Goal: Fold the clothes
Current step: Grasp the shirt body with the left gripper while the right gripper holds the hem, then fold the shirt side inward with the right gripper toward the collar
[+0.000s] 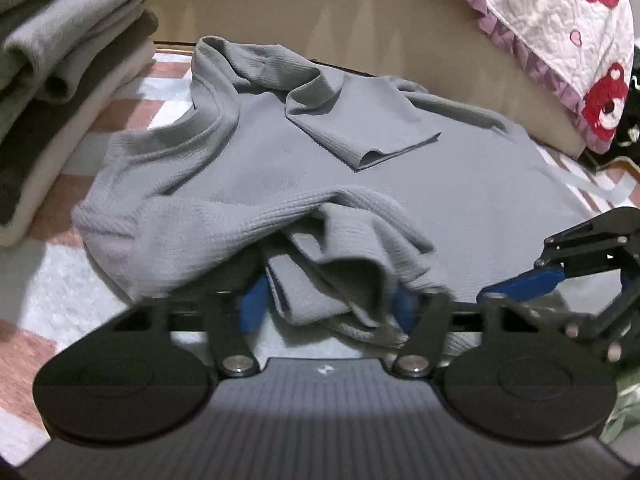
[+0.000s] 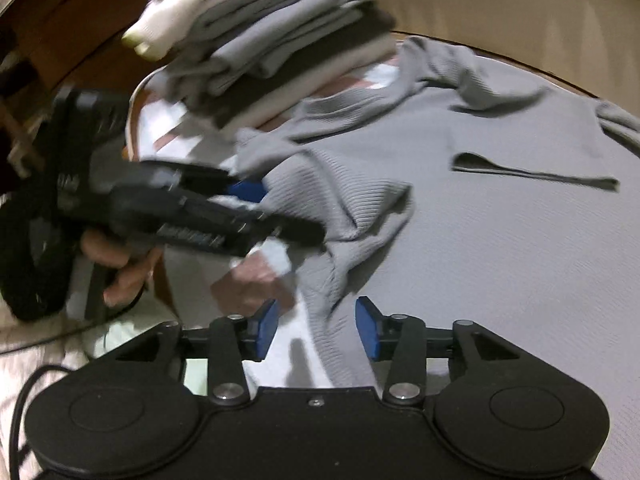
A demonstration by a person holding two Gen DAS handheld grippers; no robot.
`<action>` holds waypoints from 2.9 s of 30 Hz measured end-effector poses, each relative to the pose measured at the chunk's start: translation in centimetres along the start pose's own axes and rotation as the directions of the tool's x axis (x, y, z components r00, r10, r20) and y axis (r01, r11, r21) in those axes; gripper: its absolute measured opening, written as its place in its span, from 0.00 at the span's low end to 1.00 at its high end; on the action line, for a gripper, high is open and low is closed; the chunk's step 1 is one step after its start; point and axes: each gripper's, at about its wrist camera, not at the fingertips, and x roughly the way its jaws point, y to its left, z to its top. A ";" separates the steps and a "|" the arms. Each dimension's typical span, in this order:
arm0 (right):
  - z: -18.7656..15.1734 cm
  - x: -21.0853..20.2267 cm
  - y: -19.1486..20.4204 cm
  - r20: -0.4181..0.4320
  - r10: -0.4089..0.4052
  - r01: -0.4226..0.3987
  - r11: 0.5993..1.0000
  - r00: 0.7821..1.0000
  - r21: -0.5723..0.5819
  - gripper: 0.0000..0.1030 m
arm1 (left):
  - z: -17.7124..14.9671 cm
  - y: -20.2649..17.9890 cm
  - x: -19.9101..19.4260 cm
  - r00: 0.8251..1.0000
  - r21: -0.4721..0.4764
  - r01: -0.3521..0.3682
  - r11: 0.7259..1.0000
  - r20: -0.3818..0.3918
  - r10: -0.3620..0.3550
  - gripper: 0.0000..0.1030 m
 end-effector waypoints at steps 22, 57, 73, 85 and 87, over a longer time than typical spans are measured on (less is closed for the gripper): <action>1.3 2.7 10.0 0.226 -0.077 0.201 0.772 0.971 -0.603 0.35 | -2.0 -1.4 -11.4 0.965 -0.549 0.230 0.804 0.238 -0.113 0.13; 1.3 3.1 -3.5 0.264 0.462 -0.529 0.677 0.846 0.512 0.08 | 2.3 10.5 -4.2 0.999 -0.377 -0.023 0.926 -0.049 0.005 0.02; 2.2 2.2 3.3 0.090 0.520 -0.515 0.779 0.849 0.358 0.08 | -1.5 9.1 -11.1 0.991 -0.415 -0.116 0.902 0.015 0.134 0.01; 6.7 3.7 9.1 -0.285 0.633 -0.559 0.772 0.720 0.303 0.08 | -4.8 6.5 -16.5 0.970 -0.507 -0.202 0.838 0.013 0.241 0.01; 7.0 4.6 10.5 -0.348 0.609 -0.558 0.793 0.712 0.245 0.10 | -4.6 6.4 -15.8 0.962 -0.480 -0.260 0.838 -0.051 0.269 0.03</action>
